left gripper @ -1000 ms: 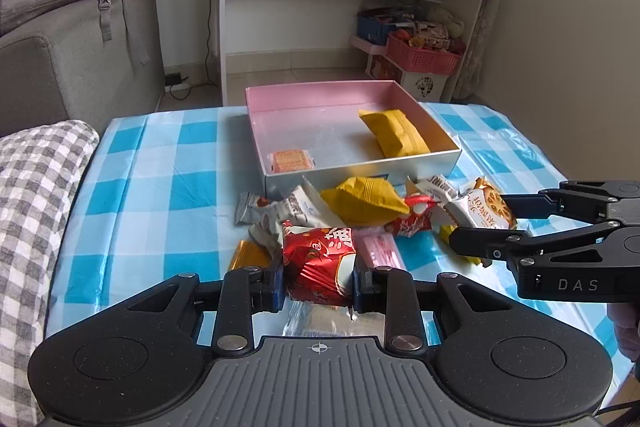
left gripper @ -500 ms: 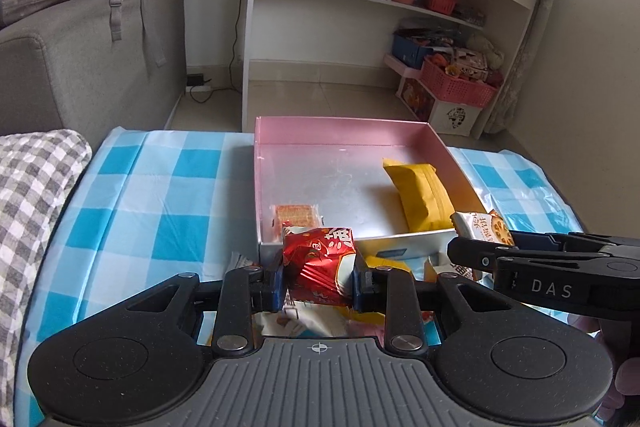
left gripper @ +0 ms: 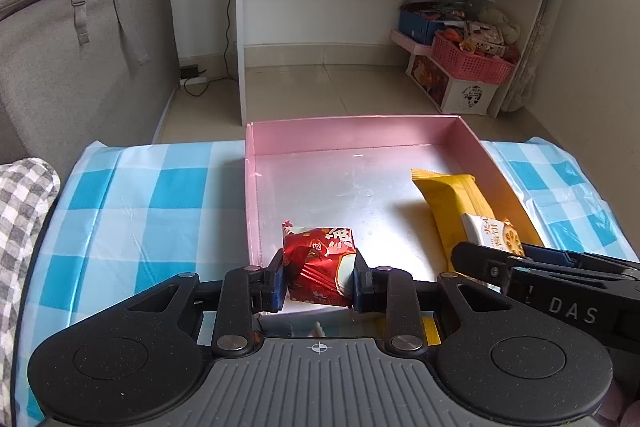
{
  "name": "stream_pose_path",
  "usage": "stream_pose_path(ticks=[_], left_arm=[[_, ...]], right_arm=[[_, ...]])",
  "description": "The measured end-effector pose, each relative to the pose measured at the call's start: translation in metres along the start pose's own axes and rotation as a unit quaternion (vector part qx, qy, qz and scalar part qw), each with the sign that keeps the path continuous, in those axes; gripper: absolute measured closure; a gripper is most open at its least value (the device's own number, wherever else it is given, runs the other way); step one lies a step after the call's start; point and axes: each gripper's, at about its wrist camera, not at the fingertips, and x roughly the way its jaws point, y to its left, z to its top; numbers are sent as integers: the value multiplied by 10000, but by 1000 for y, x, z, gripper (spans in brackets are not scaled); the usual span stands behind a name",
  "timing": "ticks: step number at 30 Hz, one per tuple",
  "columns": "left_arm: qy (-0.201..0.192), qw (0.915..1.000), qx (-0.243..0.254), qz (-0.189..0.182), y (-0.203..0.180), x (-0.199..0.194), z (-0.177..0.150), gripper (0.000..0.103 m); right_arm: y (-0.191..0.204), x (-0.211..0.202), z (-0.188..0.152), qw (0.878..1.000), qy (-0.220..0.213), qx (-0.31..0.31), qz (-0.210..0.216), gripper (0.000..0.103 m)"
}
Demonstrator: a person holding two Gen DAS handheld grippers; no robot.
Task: Organize snacks
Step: 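Lower both held snacks into the pink box and open both tools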
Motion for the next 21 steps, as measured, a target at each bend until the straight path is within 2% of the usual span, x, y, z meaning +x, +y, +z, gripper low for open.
stream_pose_path(ticks=[12,15,16,18,19,20,21], left_arm=[[11,9999,-146,-41,5,39,27,75],[-90,9998,-157,-12,5,45,28,72],[-72,9998,-171,-33,6,46,28,68],[34,9996,-233,-142,8,49,28,51],[32,9996,-260,-135,9,49,27,39],[1,9996,-273,-98,10,49,26,34],[-16,9996,-277,-77,11,47,25,33]], right_arm=[[7,14,3,9998,-171,-98,-70,46],[6,14,3,9997,-211,-106,-94,36],[6,13,3,9997,-208,-103,-69,30],[5,12,3,9998,-164,-104,-6,23],[5,12,4,9998,-157,-112,-3,21],[5,11,4,9998,-160,-131,-14,20],[5,11,4,9998,-153,-147,-24,20]])
